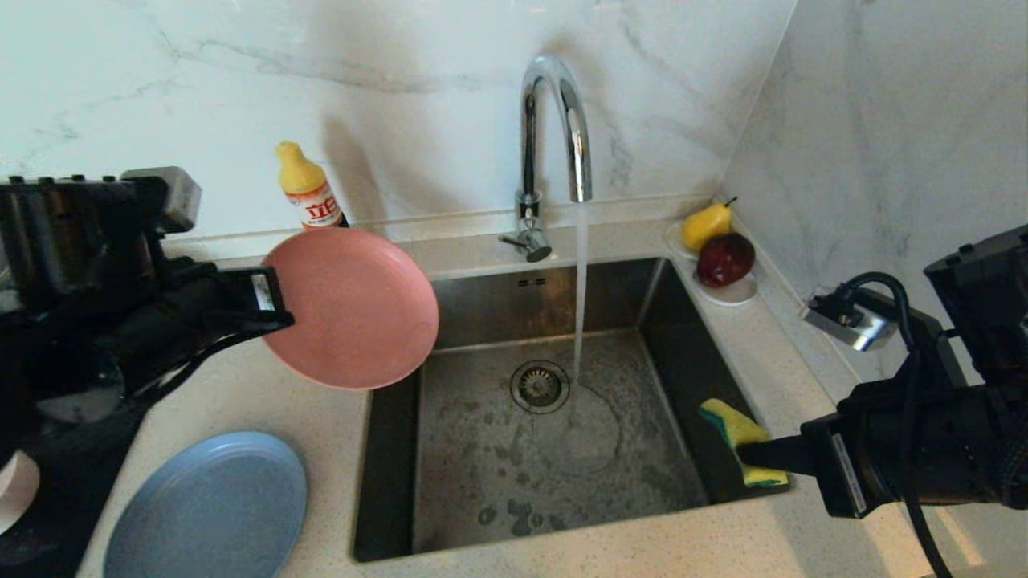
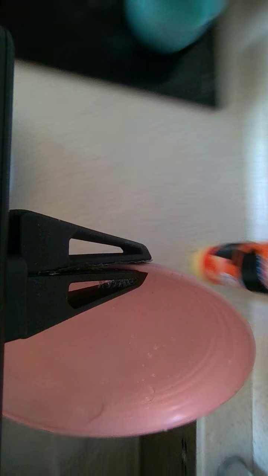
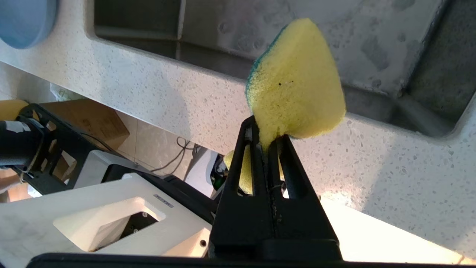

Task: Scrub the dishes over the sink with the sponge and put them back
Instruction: Place the plate on the table

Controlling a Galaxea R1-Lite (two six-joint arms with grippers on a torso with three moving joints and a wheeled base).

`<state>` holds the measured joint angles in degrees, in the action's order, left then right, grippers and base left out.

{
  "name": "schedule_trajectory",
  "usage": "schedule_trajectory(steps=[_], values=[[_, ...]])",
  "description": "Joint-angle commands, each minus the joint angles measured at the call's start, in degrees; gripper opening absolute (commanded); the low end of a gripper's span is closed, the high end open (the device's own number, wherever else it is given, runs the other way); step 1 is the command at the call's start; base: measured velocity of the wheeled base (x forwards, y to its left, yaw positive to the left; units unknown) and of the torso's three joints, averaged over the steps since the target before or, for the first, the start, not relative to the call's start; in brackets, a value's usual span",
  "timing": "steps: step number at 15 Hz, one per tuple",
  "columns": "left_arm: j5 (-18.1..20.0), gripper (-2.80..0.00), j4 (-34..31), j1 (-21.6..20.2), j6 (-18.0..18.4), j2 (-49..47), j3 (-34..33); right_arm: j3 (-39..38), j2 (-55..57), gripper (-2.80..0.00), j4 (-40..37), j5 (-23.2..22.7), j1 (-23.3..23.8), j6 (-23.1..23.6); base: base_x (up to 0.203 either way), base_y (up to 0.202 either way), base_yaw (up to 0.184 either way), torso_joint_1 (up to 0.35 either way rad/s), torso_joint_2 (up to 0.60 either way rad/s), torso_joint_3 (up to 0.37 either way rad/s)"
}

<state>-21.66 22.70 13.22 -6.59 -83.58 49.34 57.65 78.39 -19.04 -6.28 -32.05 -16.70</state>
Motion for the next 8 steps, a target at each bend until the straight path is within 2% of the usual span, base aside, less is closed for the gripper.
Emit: schedule_trajectory(steps=[1,2,4,8], values=[[11.8,-2.80,-17.0,-8.7,-11.0,5.7,5.8,-1.0,0.1,-2.80,0.0,0.0,0.1,-0.1,0.000,0.000,0.000,0.000,0.00,0.000],[16.7,-2.80,-20.4,-13.5,-13.6,6.6,7.7,-1.2,0.1,-2.80,0.4,0.0,0.1,-0.1,0.000,0.000,0.000,0.000,0.00,0.000],[22.4,-2.80,-24.1,-20.9,-16.3,7.4,9.4,-1.8,0.0,-2.80,1.8,0.0,0.1,-0.1,0.000,0.000,0.000,0.000,0.00,0.000],[24.2,-2.80,-24.5,-29.9,-17.3,6.5,7.7,-1.6,-0.1,-2.80,2.4,0.0,0.2,-0.1,0.000,0.000,0.000,0.000,0.00,0.000]])
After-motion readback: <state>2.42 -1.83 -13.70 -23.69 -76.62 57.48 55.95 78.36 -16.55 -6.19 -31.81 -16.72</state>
